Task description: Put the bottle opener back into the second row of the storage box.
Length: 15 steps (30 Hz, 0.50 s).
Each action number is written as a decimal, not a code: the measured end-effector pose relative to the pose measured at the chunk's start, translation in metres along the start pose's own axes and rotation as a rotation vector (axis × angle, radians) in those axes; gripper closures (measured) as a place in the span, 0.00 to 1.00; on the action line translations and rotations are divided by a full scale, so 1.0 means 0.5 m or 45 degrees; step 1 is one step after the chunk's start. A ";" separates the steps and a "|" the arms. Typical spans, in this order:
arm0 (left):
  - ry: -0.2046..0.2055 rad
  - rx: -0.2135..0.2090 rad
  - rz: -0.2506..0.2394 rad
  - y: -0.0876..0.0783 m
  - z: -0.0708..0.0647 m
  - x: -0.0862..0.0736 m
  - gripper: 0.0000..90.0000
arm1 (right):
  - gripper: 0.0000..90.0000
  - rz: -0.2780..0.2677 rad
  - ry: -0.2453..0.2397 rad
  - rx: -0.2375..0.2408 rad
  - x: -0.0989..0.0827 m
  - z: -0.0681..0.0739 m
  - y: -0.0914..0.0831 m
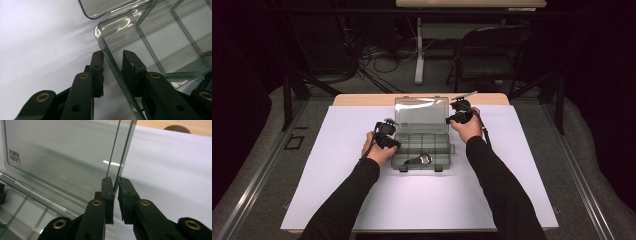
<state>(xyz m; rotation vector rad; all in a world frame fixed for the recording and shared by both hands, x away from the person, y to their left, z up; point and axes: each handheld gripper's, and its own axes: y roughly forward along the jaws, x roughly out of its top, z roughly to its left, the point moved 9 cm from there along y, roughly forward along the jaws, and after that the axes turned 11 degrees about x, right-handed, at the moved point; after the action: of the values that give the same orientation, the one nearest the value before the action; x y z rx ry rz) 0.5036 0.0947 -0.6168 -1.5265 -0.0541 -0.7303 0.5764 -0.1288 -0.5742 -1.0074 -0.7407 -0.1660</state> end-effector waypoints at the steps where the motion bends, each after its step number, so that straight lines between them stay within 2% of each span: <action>1: -0.001 0.001 0.000 0.000 0.000 0.000 0.79 | 0.93 -0.003 -0.004 -0.002 0.000 0.000 0.000; 5: -0.007 0.005 0.000 0.000 -0.001 0.000 0.79 | 0.93 -0.023 -0.018 -0.004 0.000 0.002 -0.001; 15: -0.018 0.012 0.002 -0.001 -0.001 -0.001 0.79 | 0.93 -0.078 -0.103 -0.031 -0.002 0.007 -0.006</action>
<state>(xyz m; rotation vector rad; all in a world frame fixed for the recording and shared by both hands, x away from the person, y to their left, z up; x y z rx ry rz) 0.5029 0.0943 -0.6167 -1.5226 -0.0669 -0.7169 0.5725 -0.1275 -0.5717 -1.0199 -0.8456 -0.1882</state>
